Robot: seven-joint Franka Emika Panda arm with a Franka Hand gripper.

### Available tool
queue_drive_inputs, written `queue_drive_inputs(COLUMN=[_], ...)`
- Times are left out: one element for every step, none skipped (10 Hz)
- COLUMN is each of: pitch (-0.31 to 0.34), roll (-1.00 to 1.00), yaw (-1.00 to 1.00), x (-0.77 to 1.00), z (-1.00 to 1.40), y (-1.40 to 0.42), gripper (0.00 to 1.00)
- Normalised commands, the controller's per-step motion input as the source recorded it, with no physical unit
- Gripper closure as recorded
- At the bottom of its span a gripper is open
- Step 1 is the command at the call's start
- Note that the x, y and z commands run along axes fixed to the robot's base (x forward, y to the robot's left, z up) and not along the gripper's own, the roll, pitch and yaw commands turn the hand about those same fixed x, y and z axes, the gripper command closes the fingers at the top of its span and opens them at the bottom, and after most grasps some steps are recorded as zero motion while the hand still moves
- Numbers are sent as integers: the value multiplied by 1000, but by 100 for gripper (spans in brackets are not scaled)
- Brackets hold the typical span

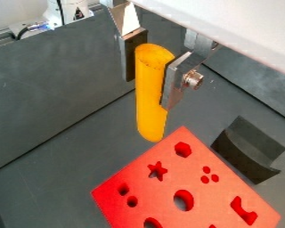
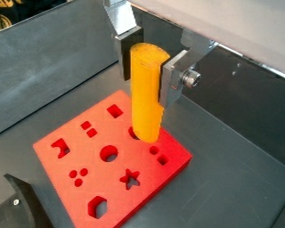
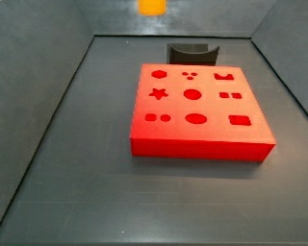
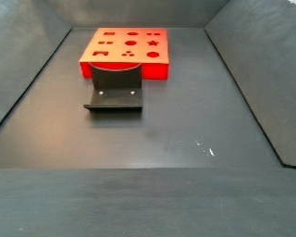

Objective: Insert the oval object.

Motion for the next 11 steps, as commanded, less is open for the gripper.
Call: queue_drive_inputs(pitch=[24, -59, -97, -147, -100, 0, -11, -20, -16, -20, 0], roll=[-36, -94, -209, -231, -200, -136, -84, -10, 0, 6, 87], yaw=[-69, -360, -309, -186, -146, -40, 0, 0, 0, 0, 0], x=[246, 83, 637, 831, 963, 1000, 1000, 1000, 929, 934, 966], z=[-37, -374, -611, -589, -666, -806, -797, -737, -711, -697, -591], y=[0, 37, 3, 0, -6, -94, -197, -354, -471, -477, -431], gripper=[100, 100, 100, 100, 100, 100, 100, 100, 100, 100, 100])
